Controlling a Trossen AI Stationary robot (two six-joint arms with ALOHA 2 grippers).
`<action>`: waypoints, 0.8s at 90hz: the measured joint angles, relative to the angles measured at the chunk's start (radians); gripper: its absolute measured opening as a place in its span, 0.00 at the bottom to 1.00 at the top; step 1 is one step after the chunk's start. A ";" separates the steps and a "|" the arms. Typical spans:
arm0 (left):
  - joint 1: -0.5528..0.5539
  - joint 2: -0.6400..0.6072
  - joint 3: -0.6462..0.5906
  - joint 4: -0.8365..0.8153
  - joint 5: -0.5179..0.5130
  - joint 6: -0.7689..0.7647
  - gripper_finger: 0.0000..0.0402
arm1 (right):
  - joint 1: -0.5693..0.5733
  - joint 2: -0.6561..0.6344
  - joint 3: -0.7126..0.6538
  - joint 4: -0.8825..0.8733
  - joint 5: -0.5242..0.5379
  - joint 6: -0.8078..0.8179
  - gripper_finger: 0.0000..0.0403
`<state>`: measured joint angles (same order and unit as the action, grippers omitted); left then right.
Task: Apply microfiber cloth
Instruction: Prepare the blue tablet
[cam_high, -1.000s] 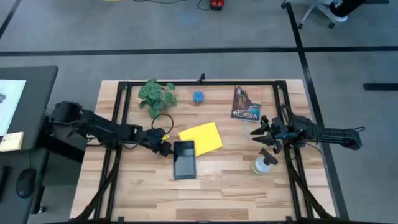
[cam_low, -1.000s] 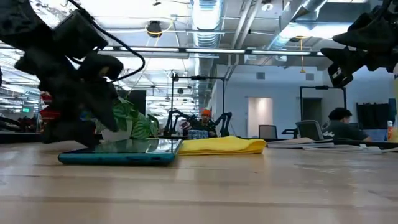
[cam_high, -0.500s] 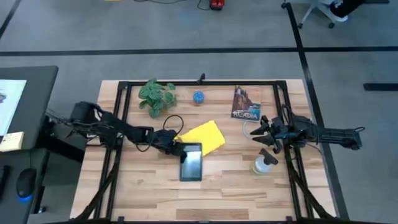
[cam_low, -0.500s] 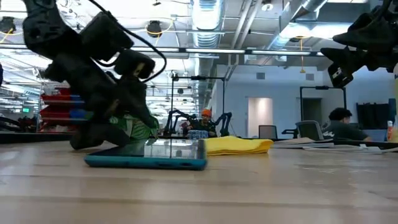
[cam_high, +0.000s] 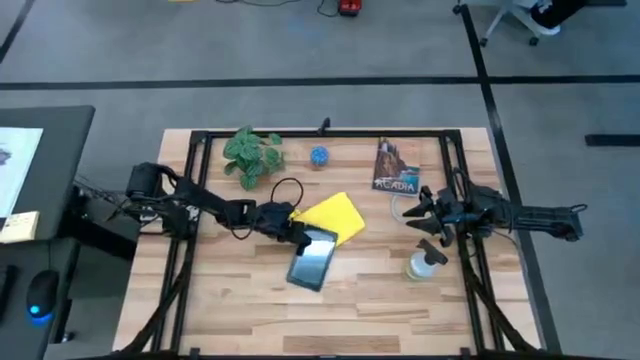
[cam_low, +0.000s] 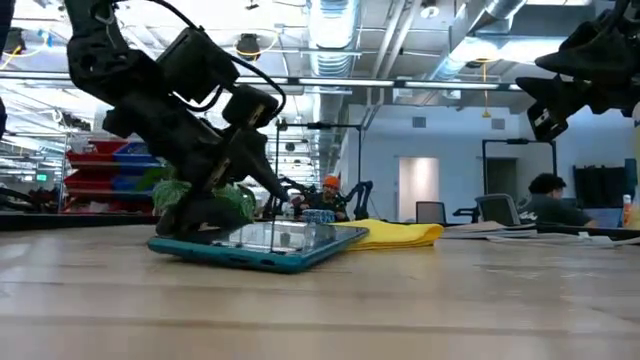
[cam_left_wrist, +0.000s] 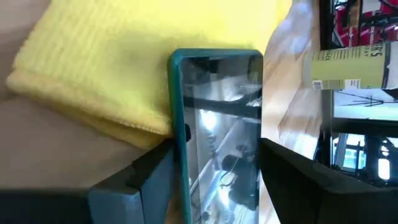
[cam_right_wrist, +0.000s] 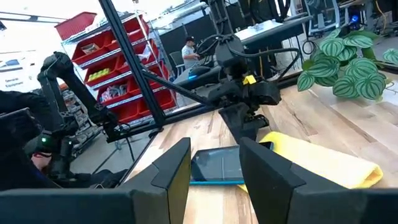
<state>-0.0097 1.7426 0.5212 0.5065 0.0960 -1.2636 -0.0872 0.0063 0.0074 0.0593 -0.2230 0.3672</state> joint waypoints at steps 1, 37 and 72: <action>0.000 0.000 0.003 -0.004 0.000 0.004 0.51 | 0.000 0.000 0.000 0.000 0.000 0.000 0.31; -0.001 0.015 0.185 -0.234 0.114 0.192 0.50 | 0.000 0.000 0.000 0.000 0.000 0.000 0.31; -0.002 0.014 0.214 -0.310 0.127 0.188 0.50 | 0.000 0.000 0.000 0.000 0.000 0.000 0.31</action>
<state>-0.0119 1.7564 0.7356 0.1969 0.2232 -1.0754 -0.0872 0.0059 0.0071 0.0597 -0.2230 0.3672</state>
